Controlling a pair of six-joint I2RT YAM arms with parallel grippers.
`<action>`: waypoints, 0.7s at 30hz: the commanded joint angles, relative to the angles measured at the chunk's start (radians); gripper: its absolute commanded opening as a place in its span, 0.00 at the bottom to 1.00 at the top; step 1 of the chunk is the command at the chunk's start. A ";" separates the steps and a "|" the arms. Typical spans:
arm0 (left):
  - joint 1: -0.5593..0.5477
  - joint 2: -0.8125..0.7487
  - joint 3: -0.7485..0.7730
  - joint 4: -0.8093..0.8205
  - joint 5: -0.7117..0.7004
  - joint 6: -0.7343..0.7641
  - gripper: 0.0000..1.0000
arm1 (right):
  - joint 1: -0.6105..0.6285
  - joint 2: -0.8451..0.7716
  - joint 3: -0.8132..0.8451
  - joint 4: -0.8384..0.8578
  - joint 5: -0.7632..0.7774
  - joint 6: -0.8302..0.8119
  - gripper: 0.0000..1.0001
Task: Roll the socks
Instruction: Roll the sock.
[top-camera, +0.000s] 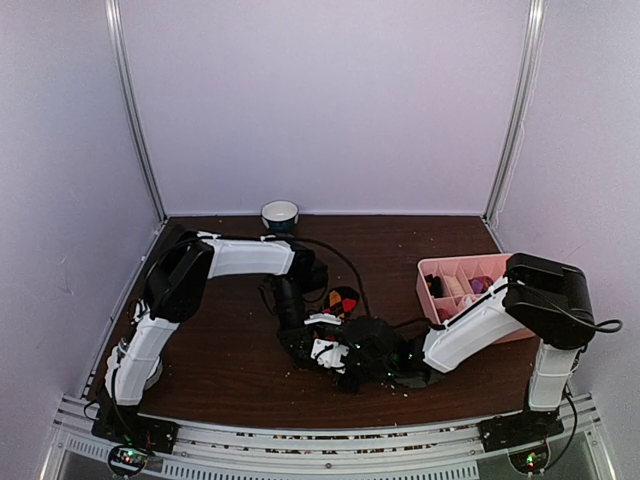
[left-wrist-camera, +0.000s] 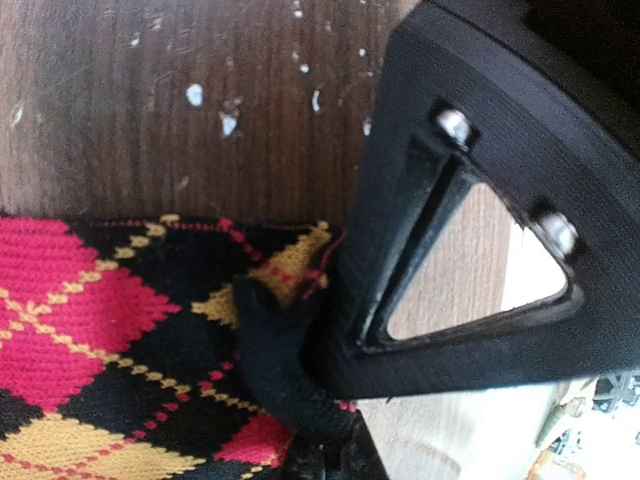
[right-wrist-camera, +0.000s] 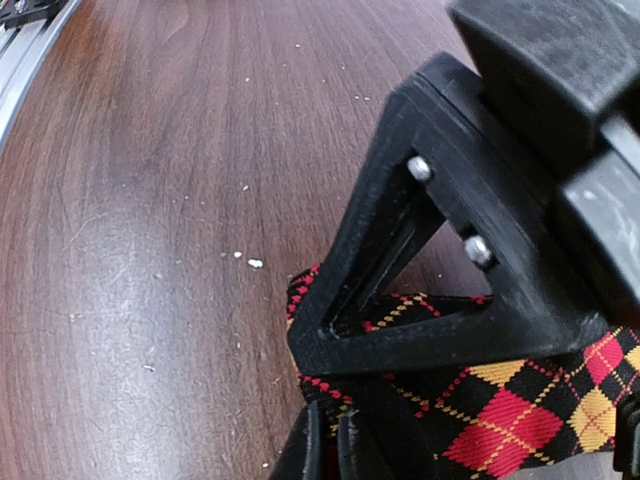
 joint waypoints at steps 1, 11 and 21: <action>-0.002 -0.043 -0.041 0.079 -0.068 0.016 0.10 | -0.009 0.030 -0.014 -0.037 0.006 0.082 0.03; 0.002 -0.109 -0.088 0.107 -0.052 0.042 0.05 | -0.051 -0.014 -0.084 0.001 -0.062 0.160 0.21; 0.002 -0.095 -0.085 0.124 -0.069 0.024 0.04 | -0.051 -0.054 -0.047 -0.042 -0.047 0.071 0.25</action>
